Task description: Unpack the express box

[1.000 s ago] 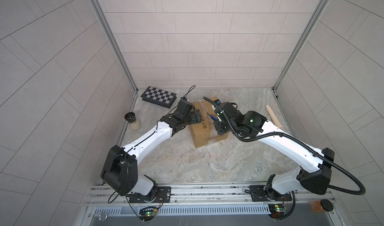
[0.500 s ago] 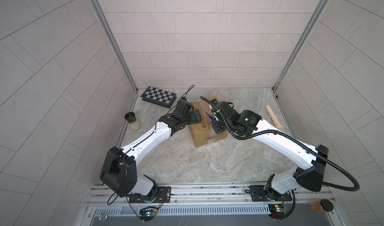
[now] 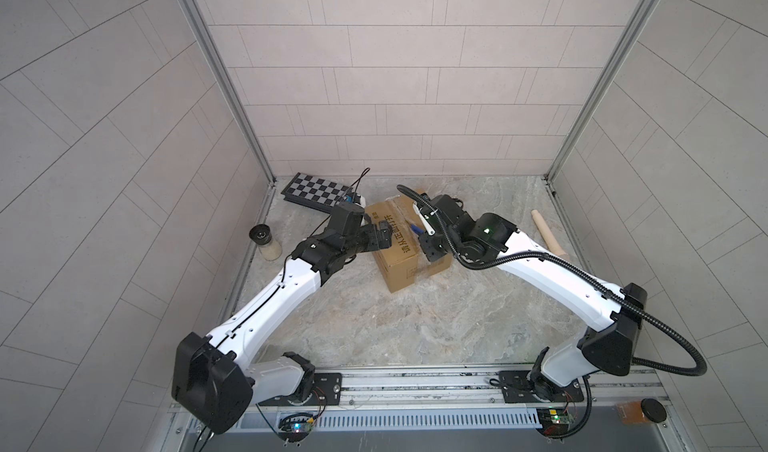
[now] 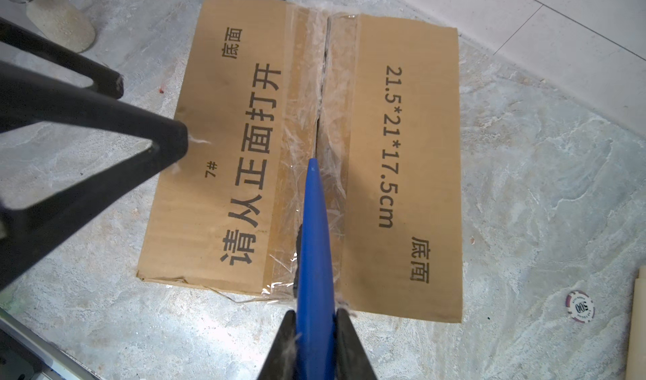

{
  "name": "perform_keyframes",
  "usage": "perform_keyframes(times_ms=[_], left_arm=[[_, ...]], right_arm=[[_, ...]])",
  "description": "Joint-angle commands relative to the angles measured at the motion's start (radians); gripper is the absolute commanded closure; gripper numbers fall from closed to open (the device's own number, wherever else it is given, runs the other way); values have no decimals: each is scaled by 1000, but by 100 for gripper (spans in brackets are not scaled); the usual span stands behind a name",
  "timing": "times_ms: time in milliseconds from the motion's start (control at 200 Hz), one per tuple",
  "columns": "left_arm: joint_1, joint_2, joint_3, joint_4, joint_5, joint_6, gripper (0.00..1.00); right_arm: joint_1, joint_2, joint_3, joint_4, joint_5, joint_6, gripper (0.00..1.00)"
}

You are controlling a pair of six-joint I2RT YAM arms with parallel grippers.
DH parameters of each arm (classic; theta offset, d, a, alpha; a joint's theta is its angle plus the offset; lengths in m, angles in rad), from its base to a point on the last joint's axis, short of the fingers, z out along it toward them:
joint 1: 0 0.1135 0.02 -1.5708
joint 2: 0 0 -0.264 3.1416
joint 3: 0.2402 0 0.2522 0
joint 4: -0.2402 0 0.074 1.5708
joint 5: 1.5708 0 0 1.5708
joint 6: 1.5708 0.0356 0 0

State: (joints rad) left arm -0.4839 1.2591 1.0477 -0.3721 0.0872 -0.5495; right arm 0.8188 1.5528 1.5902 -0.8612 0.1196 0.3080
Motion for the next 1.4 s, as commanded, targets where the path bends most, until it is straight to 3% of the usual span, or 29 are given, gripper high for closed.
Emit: perform_keyframes(times_ms=[0,275,646,1016,1176,1392], left_arm=[[9,41,-8,14,-4,-4,0],[2,159,32,-54,-90,-27,0],[-1,181,-23,-122,-196,-143,0],[-5,173,-32,-101,-171,-142,0],[-7,145,-64,-20,-110,-137,0],[-9,164,-94,-5,-131,-166,0]], right_arm=[[5,27,31,-36,-47,-40,100],[8,88,104,-96,-49,-37,100],[19,47,147,-228,47,-11,100],[25,75,120,-188,2,10,100],[25,144,155,-138,-20,-4,100],[25,183,214,-180,-38,11,100]])
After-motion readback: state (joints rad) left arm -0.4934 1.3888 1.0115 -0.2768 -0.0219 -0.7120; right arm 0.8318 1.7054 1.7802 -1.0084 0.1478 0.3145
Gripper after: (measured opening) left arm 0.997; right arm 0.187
